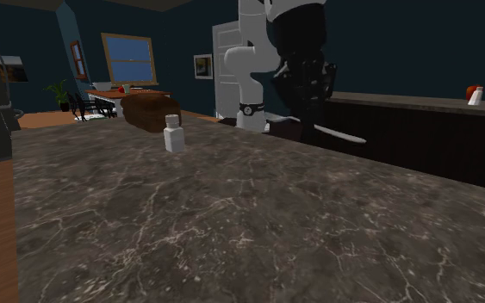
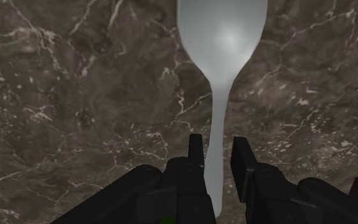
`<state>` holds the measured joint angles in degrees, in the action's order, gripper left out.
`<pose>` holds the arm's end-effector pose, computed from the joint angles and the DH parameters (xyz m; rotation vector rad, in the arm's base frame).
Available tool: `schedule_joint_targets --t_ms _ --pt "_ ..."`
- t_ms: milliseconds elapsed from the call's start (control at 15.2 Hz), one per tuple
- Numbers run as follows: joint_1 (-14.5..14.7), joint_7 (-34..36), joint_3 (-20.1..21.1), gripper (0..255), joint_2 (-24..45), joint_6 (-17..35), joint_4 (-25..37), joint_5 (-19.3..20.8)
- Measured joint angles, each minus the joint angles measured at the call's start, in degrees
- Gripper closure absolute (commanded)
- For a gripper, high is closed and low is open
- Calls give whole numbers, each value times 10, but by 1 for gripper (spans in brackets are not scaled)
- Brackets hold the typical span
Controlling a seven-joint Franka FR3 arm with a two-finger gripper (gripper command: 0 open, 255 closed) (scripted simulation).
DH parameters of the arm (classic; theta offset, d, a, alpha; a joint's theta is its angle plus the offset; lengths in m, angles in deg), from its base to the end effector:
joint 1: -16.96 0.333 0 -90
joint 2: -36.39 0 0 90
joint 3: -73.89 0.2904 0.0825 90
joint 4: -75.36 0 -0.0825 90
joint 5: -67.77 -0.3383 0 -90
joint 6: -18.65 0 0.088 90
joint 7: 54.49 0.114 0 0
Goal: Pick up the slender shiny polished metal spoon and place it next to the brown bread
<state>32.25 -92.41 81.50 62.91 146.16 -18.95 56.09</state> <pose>0.5880 0.2456 0.3538 -2.6142 -1.3102 -0.2154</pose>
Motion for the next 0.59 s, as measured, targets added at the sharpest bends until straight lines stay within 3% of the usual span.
schedule_joint_targets --t_ms 594 --pt "-1 12 -1 255 -25 -58 34 4"
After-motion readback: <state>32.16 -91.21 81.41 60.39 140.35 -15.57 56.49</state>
